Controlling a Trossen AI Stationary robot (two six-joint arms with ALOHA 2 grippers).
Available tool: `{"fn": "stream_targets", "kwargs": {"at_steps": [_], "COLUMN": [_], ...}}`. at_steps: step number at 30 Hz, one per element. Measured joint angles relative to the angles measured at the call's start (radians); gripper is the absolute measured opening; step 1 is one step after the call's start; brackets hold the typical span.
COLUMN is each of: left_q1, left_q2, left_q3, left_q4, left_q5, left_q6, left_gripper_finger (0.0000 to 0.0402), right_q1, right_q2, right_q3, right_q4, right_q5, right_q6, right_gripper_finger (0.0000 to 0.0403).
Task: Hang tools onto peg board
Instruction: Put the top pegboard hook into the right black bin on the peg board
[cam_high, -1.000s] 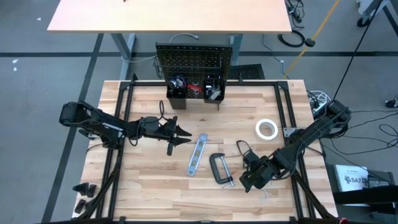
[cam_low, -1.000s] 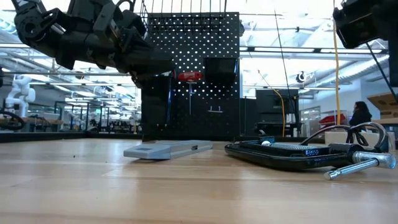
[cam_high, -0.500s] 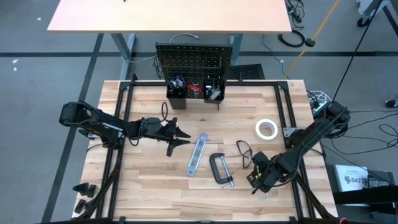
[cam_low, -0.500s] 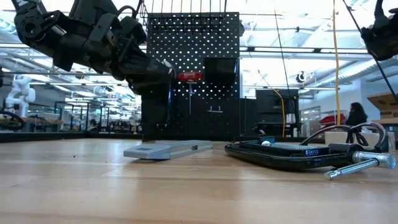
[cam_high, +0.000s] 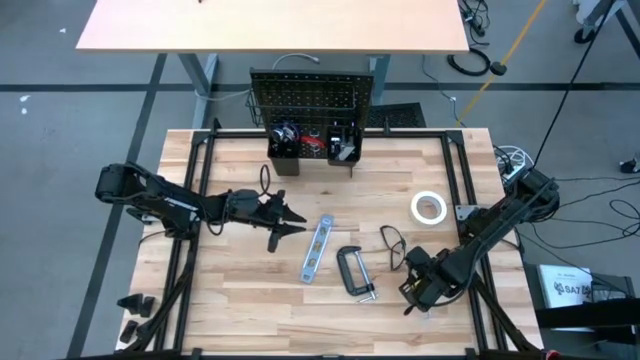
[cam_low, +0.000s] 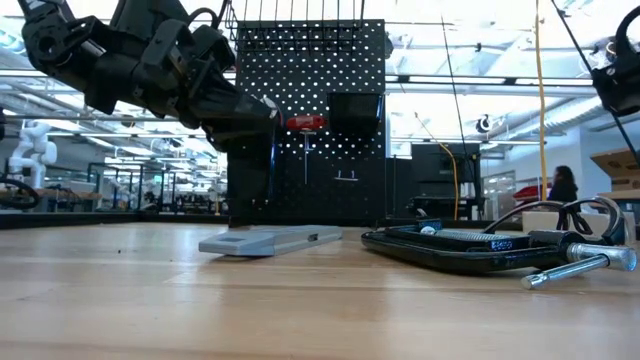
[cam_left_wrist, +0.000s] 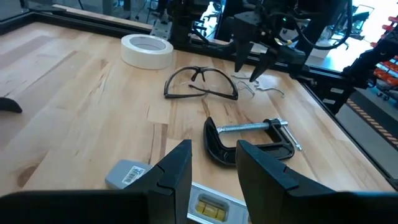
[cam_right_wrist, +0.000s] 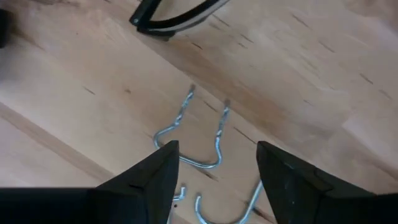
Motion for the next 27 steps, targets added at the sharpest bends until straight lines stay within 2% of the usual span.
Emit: {"fn": "stream_targets", "kwargs": {"at_steps": [4,12,18,21,27], "left_q1": [-0.005,-0.005,-0.005,-0.005,-0.005], "left_q2": [0.0,0.0,0.0,0.0,0.0], "left_q3": [0.0,0.0,0.0,0.0,0.0], "left_q4": [0.0,0.0,0.0,0.0,0.0], "left_q5": [0.0,0.0,0.0,0.0,0.0], "left_q6": [0.0,0.0,0.001,0.001,0.001], "left_gripper_finger": [0.0121,0.0121,0.0121,0.0121,0.0121], "right_q1": [0.001,0.003,0.004,0.004,-0.003], "right_q2": [0.0,-0.006,-0.008,-0.001,-0.002], "right_q3": [-0.021,-0.154,-0.148,-0.112,0.043], "right_q4": [0.052,0.19,0.172,0.135,0.02], "right_q5": [0.022,0.013,-0.013,-0.013,-0.014], "right_q6": [-0.001,0.063,0.047,0.036,0.0], "right_gripper_finger": [0.0173,0.0119,0.0015,0.0011,0.0004]}}
